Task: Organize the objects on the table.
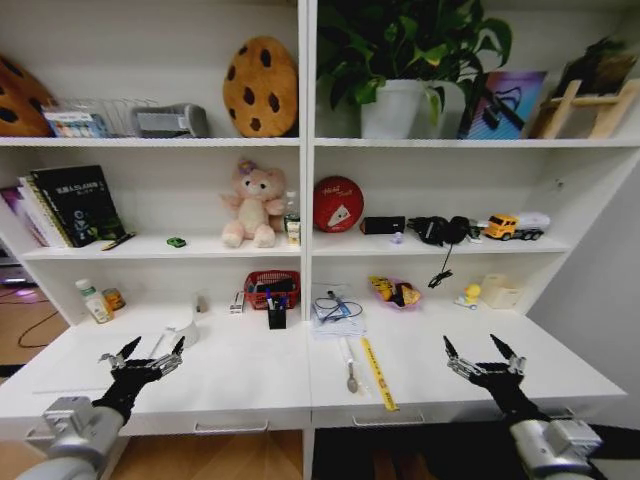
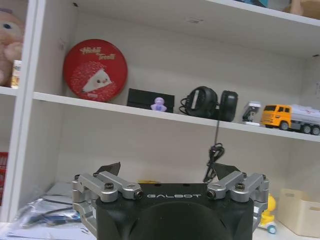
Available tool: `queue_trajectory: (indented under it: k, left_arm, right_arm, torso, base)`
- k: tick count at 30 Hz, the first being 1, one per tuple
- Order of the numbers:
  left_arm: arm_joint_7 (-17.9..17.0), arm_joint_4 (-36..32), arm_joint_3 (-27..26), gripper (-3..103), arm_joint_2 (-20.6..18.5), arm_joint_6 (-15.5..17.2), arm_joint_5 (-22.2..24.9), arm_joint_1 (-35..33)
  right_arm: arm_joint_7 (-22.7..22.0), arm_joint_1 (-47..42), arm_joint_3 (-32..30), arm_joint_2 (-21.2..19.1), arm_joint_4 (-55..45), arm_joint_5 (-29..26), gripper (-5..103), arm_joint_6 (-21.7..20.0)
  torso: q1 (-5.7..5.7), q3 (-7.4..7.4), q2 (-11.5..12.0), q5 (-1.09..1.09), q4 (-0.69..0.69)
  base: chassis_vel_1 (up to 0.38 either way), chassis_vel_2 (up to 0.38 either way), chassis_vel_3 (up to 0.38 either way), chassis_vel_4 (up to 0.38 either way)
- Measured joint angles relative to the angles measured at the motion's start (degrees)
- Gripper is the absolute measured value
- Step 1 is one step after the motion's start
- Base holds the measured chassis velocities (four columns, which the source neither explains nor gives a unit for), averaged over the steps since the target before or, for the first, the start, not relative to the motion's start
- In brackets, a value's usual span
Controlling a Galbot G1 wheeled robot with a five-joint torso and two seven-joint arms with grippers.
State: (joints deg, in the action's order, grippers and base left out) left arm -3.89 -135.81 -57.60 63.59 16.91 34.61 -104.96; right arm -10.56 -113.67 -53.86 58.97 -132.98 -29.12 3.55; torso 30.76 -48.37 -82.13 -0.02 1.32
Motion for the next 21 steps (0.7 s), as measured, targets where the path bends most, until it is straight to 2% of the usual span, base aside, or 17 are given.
queue_trajectory:
  k: [1, 5, 7, 8, 11, 12, 14, 15, 16, 18, 19, 21]
  left_arm:
    - [0.0, 0.0, 0.0, 100, 0.0, 0.0, 0.0, 0.0]
    - [0.0, 0.0, 0.0, 100, 0.0, 0.0, 0.0, 0.0]
    - [0.0, 0.0, 0.0, 100, 0.0, 0.0, 0.0, 0.0]
    - [0.0, 0.0, 0.0, 100, 0.0, 0.0, 0.0, 0.0]
    - [0.0, 0.0, 0.0, 100, 0.0, 0.0, 0.0, 0.0]
    - [0.0, 0.0, 0.0, 100, 0.0, 0.0, 0.0, 0.0]
    - [0.0, 0.0, 0.0, 100, 0.0, 0.0, 0.0, 0.0]
    - [0.0, 0.0, 0.0, 100, 0.0, 0.0, 0.0, 0.0]
    - [0.0, 0.0, 0.0, 100, 0.0, 0.0, 0.0, 0.0]
    - [0.0, 0.0, 0.0, 100, 0.0, 0.0, 0.0, 0.0]
    - [0.0, 0.0, 0.0, 100, 0.0, 0.0, 0.0, 0.0]
    - [0.0, 0.0, 0.0, 100, 0.0, 0.0, 0.0, 0.0]
  right_arm:
    - [0.0, 0.0, 0.0, 0.0, 0.0, 0.0, 100, 0.0]
    - [0.0, 0.0, 0.0, 0.0, 0.0, 0.0, 100, 0.0]
    - [0.0, 0.0, 0.0, 0.0, 0.0, 0.0, 100, 0.0]
    - [0.0, 0.0, 0.0, 0.0, 0.0, 0.0, 100, 0.0]
    - [0.0, 0.0, 0.0, 0.0, 0.0, 0.0, 100, 0.0]
    - [0.0, 0.0, 0.0, 0.0, 0.0, 0.0, 100, 0.0]
    - [0.0, 0.0, 0.0, 0.0, 0.0, 0.0, 100, 0.0]
    - [0.0, 0.0, 0.0, 0.0, 0.0, 0.0, 100, 0.0]
    - [0.0, 0.0, 0.0, 0.0, 0.0, 0.0, 100, 0.0]
    - [0.0, 0.0, 0.0, 0.0, 0.0, 0.0, 100, 0.0]
    - [0.0, 0.0, 0.0, 0.0, 0.0, 0.0, 100, 0.0]
    - [0.0, 0.0, 0.0, 0.0, 0.0, 0.0, 100, 0.0]
  torso:
    - [0.00, 0.00, 0.0, 0.09, 0.01]
    - [-0.01, 0.01, 0.0, -0.03, 0.03]
    - [0.01, -0.01, 0.0, 0.05, -0.01]
    - [0.00, 0.01, 0.0, 0.06, 0.02]
    - [-0.01, 0.01, 0.0, -0.04, 0.03]
    - [0.02, 0.00, 0.0, 0.01, 0.00]
    - [0.00, 0.00, 0.0, 0.09, 0.02]
    - [-0.02, 0.01, 0.0, 0.06, 0.03]
    - [-0.01, 0.01, 0.0, -0.05, 0.04]
    - [0.00, 0.00, 0.0, -0.07, 0.02]
    - [0.01, 0.00, 0.0, -0.04, -0.01]
    - [-0.02, 0.02, 0.0, 0.08, 0.02]
  base:
    - [0.299, 0.304, -0.303, -0.276]
    - [0.302, 0.303, -0.307, -0.311]
    - [0.339, 0.316, -0.364, -0.341]
    - [0.367, 0.383, -0.382, -0.367]
    - [0.362, 0.344, -0.375, -0.351]
    - [0.404, 0.385, -0.396, -0.371]
    - [0.404, 0.379, -0.374, -0.371]
    - [0.355, 0.379, -0.374, -0.360]
    - [0.355, 0.334, -0.376, -0.360]
    - [0.364, 0.334, -0.351, -0.331]
    - [0.368, 0.361, -0.351, -0.352]
    - [0.317, 0.357, -0.352, -0.365]
